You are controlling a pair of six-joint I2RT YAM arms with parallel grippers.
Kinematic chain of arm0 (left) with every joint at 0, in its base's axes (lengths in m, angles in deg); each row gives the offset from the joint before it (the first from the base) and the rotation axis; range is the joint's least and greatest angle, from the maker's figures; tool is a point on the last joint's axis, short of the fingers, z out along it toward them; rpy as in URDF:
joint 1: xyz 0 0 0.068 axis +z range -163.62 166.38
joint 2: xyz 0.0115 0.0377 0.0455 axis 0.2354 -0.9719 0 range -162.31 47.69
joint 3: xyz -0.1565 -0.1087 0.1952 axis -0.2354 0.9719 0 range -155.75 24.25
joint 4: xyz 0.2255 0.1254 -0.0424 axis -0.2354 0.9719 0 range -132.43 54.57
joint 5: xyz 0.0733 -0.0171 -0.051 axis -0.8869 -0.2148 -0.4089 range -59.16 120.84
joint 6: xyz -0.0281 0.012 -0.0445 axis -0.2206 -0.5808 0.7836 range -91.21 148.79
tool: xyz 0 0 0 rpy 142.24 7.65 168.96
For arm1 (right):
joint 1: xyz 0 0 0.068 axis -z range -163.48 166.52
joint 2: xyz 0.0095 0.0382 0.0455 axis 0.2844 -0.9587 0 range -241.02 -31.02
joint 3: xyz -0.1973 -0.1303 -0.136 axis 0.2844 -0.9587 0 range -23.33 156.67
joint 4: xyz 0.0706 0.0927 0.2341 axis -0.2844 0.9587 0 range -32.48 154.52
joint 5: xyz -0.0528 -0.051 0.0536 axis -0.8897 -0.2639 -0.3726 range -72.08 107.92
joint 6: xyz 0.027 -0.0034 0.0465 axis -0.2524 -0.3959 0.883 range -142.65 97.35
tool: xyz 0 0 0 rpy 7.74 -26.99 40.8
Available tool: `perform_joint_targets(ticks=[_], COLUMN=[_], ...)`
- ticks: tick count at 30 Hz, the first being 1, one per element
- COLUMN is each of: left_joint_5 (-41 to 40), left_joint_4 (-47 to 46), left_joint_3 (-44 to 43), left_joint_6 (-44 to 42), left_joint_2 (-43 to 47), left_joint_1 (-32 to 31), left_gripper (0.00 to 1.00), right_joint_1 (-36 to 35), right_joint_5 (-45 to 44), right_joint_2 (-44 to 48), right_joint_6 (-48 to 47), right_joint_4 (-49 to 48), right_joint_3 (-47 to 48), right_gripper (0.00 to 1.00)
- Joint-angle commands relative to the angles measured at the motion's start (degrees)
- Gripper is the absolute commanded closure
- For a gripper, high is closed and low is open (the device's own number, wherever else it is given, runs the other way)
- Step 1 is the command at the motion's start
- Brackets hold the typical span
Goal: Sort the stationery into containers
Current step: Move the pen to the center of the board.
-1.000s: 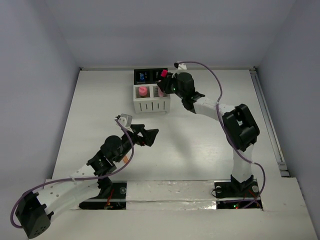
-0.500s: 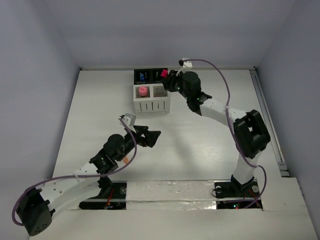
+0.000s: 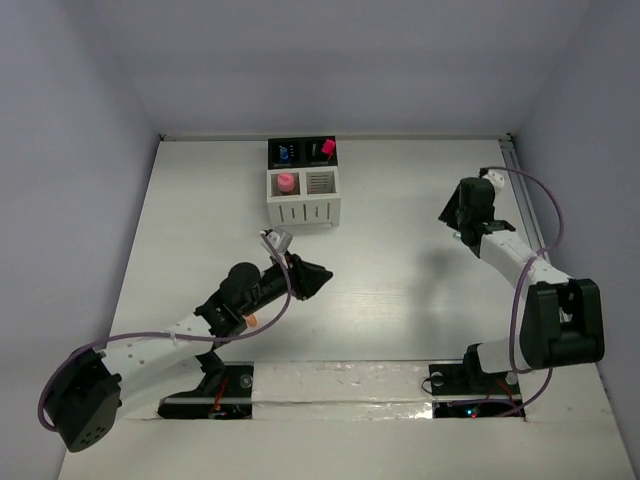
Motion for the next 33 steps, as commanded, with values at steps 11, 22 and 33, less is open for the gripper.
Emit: perform_joint_targets(ticks=[11,22,33], left_joint_5=[5.78,7.97,8.59], left_joint_4=[-3.0,-4.75,-5.72], left_joint_3=[1.92,3.15,3.33], left_joint_6=[0.12,1.35,1.7], left_joint_2=[9.31,10.73,10.2], left_joint_1=[-0.21,-0.21,-0.21], left_gripper=[0.72,0.72,0.72], right_joint_1=[9.44,16.74,16.74], right_joint_5=[2.35,8.78,7.72], right_joint_2=[-6.55,-14.2,-21.58], right_joint_6=[0.55,6.26,2.75], right_joint_4=[18.35,12.2,15.18], right_joint_3=[3.71,6.7,12.07], right_gripper=[0.07,0.0,0.09])
